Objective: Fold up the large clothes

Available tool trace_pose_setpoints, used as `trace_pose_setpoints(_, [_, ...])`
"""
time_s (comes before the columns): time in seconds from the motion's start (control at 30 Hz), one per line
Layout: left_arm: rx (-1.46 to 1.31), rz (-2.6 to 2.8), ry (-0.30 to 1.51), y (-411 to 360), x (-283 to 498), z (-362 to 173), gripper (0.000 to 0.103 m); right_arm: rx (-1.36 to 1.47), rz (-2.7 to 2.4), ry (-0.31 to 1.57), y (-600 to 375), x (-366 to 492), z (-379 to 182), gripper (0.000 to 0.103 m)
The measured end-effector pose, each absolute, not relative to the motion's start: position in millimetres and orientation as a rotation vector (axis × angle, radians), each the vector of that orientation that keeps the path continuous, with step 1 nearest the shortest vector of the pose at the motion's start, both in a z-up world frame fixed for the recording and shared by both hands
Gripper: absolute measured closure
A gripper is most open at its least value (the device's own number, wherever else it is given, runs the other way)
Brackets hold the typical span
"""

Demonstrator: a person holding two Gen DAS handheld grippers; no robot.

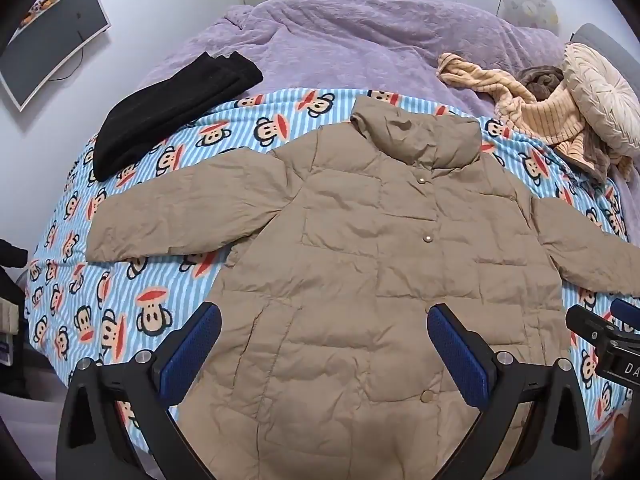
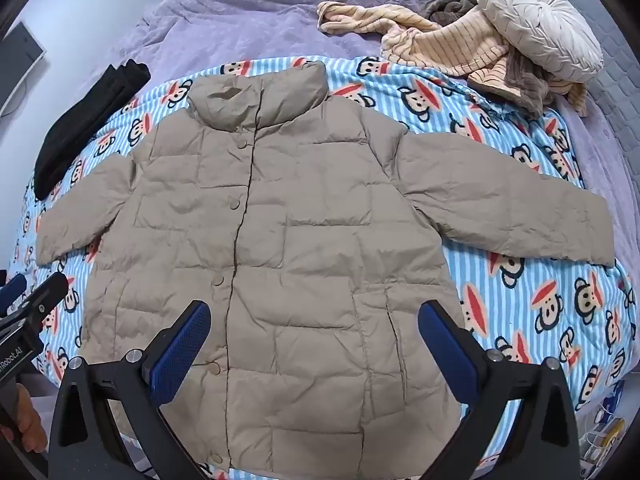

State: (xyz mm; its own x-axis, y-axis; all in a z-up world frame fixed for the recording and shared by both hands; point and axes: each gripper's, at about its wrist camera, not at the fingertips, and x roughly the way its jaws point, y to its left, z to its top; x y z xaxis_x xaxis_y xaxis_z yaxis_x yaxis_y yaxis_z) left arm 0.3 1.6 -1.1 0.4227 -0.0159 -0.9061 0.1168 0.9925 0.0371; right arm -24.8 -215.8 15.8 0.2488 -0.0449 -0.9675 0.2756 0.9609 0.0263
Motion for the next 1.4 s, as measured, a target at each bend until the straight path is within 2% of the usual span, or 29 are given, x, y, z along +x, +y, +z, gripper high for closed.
trace_pose_setpoints(1.4, [0.074, -0.112, 1.149, -4, -3, 4, 0.0, 0.186, -0.235, 1.299, -217, -26, 23, 0.0])
